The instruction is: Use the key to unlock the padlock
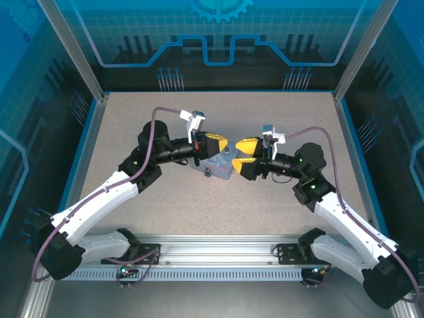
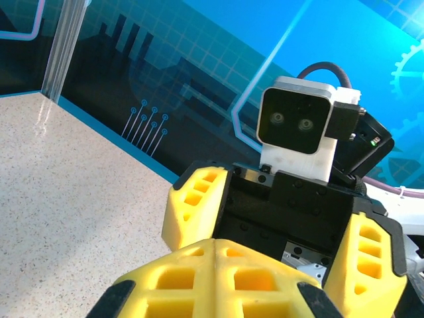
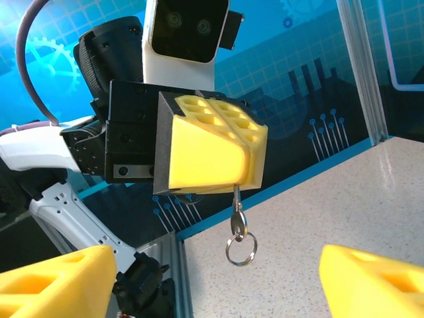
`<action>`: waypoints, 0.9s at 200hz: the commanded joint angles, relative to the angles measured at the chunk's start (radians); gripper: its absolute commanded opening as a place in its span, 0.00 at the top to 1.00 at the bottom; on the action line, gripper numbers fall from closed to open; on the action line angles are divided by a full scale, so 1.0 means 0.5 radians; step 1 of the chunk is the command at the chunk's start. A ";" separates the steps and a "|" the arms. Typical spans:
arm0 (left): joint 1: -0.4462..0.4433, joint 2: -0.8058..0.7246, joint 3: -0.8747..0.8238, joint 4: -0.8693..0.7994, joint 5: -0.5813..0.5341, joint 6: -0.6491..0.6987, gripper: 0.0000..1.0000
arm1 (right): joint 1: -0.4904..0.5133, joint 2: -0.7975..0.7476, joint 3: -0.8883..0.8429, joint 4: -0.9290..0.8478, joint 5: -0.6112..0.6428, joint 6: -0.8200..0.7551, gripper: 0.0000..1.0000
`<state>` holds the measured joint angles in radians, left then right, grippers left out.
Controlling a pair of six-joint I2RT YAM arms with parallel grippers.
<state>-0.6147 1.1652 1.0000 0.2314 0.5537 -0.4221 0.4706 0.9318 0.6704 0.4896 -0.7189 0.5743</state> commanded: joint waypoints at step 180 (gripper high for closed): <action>-0.012 -0.047 -0.027 0.086 -0.016 -0.036 1.00 | 0.130 0.201 0.231 -0.011 -0.028 -0.074 0.79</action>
<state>-0.6147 1.1637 0.9985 0.2527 0.5537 -0.4397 0.5247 1.0439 0.7593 0.4850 -0.7372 0.5491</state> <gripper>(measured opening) 0.052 0.233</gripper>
